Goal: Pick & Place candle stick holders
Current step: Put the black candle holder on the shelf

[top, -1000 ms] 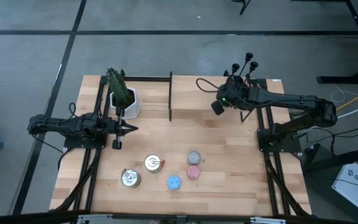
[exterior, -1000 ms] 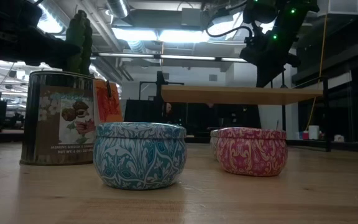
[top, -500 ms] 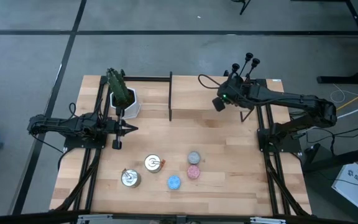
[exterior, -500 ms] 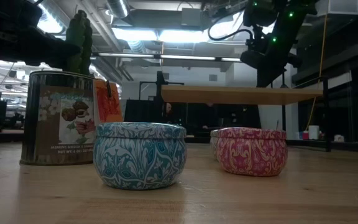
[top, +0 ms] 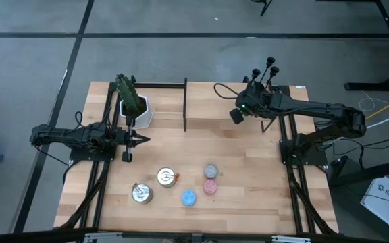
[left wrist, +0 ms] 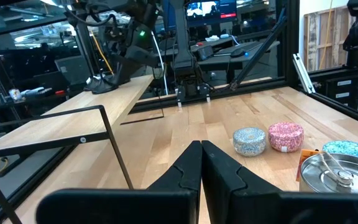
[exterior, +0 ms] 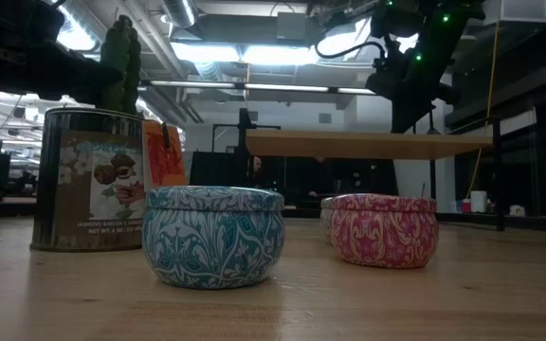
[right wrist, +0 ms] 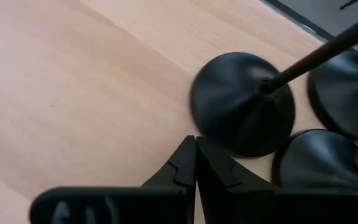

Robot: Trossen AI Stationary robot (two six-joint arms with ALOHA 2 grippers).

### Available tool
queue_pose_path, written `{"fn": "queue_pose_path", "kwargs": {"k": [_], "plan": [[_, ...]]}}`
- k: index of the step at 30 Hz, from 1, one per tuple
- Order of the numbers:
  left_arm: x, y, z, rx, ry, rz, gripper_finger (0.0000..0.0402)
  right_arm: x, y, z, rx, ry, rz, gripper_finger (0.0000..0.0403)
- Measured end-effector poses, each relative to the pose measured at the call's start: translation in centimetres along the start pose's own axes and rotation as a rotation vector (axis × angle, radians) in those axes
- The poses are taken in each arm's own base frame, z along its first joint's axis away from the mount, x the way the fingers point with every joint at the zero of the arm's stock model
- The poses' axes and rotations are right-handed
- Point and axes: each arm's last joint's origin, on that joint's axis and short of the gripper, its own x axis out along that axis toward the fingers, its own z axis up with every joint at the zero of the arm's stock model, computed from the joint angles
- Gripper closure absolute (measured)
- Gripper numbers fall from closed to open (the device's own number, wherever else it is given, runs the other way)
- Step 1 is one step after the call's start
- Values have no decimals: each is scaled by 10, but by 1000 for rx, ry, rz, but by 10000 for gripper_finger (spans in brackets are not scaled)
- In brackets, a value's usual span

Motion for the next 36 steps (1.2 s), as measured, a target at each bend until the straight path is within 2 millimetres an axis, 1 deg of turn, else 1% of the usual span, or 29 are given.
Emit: {"fn": "queue_pose_path", "kwargs": {"k": [5, 12, 14, 17, 20, 24, 28, 31, 36], "plan": [[0, 0, 0, 0, 0, 0, 398, -5, 7, -5, 0, -15, -10, 392], [0, 0, 0, 0, 0, 0, 398, -15, 18, -19, -29, -16, -29, 392], [0, 0, 0, 0, 0, 0, 398, -21, 24, -24, -35, -55, -42, 392], [0, 0, 0, 0, 0, 0, 398, -31, 31, -33, -25, -146, -106, 392], [0, 0, 0, 0, 0, 0, 398, -39, 35, -44, 29, -216, -151, 392], [0, 0, 0, 0, 0, 0, 398, -38, 39, -60, 96, -236, -141, 392], [0, 0, 0, 0, 0, 0, 398, -32, 41, -71, 151, -254, -138, 392], [0, 0, 0, 0, 0, 0, 398, -30, 40, -72, 183, -279, -149, 392], [0, 0, 0, 0, 0, 0, 398, -25, 37, -66, 227, -287, -161, 392]]}}
